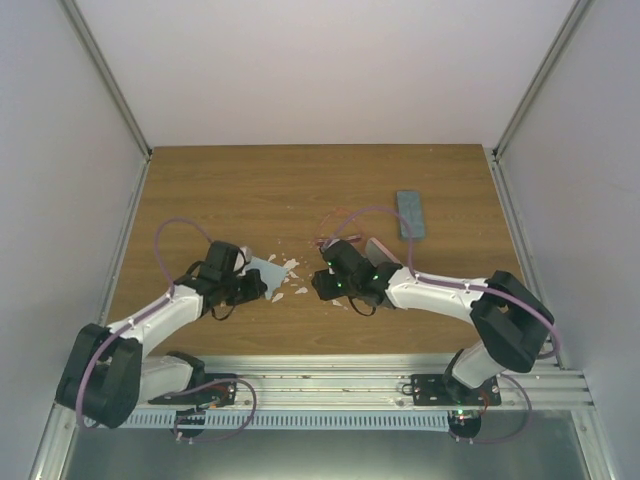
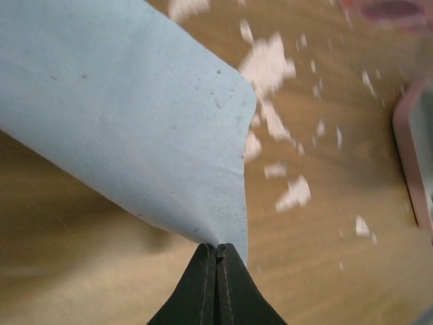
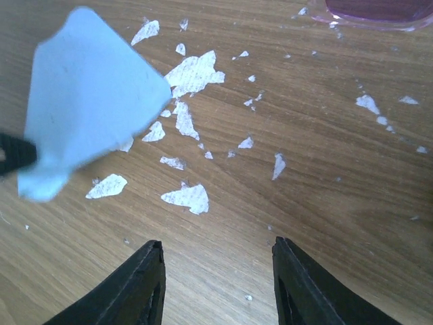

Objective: Organize the sunglasses
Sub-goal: Move the glasses cleaning cloth to the center of the board.

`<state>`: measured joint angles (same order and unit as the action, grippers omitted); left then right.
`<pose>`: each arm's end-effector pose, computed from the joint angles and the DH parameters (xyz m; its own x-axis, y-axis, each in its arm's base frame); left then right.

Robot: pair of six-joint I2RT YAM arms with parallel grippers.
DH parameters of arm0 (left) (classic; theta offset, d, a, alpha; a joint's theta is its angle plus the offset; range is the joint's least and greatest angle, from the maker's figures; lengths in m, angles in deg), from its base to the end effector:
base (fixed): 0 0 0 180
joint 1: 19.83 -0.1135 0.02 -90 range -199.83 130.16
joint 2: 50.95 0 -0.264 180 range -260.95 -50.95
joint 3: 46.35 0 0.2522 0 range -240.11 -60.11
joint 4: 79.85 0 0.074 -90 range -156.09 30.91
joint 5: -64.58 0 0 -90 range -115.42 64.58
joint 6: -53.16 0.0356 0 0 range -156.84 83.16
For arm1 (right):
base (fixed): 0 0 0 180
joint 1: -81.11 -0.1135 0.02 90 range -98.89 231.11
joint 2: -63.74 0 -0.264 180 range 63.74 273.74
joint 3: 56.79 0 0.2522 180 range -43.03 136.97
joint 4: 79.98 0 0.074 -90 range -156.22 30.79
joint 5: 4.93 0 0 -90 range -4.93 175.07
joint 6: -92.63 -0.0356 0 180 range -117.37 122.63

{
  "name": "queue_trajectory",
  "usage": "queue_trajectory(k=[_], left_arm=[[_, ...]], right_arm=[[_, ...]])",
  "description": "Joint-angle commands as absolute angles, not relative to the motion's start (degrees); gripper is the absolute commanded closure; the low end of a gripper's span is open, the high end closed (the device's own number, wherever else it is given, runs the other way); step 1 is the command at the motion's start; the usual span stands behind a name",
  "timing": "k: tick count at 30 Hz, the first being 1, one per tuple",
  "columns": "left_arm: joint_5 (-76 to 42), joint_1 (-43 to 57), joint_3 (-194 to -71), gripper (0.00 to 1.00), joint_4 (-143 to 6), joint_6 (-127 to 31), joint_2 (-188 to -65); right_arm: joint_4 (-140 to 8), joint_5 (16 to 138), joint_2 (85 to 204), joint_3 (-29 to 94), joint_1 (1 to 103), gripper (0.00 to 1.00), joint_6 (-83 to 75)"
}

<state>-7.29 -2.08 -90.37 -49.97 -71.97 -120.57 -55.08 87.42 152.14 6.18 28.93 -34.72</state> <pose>0.2029 -0.0766 0.1632 -0.9051 -0.2845 -0.3159 -0.0772 0.8408 -0.5358 0.1914 0.2443 0.1848 -0.8443 -0.0991 -0.5266 -0.3283 0.8724 0.3622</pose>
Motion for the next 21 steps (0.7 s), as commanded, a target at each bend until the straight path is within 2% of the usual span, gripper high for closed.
queue_trajectory(k=[1,8,13,17,21], left_arm=[[-1.3,1.9,-85.4,1.0,-49.9,-77.0,-115.4],[-1.1,7.3,-82.7,0.99,-44.4,-81.1,-109.6],[-9.8,7.3,-86.7,0.66,-37.5,-80.9,-107.6],[-18.3,5.9,-90.4,0.6,-35.0,-80.4,-106.4],[-19.6,2.0,-91.5,0.58,-37.6,-78.1,-108.8]], right_arm=[[-57.6,85.4,155.1,6.7,28.6,0.57,-34.1],[-56.9,81.4,160.1,10.4,27.1,0.52,-29.5],[-52.3,84.6,166.2,16.3,24.0,0.51,-27.8],[-51.1,88.1,170.4,19.0,22.4,0.52,-27.7],[-49.5,90.6,174.7,21.6,21.7,0.55,-27.6]])
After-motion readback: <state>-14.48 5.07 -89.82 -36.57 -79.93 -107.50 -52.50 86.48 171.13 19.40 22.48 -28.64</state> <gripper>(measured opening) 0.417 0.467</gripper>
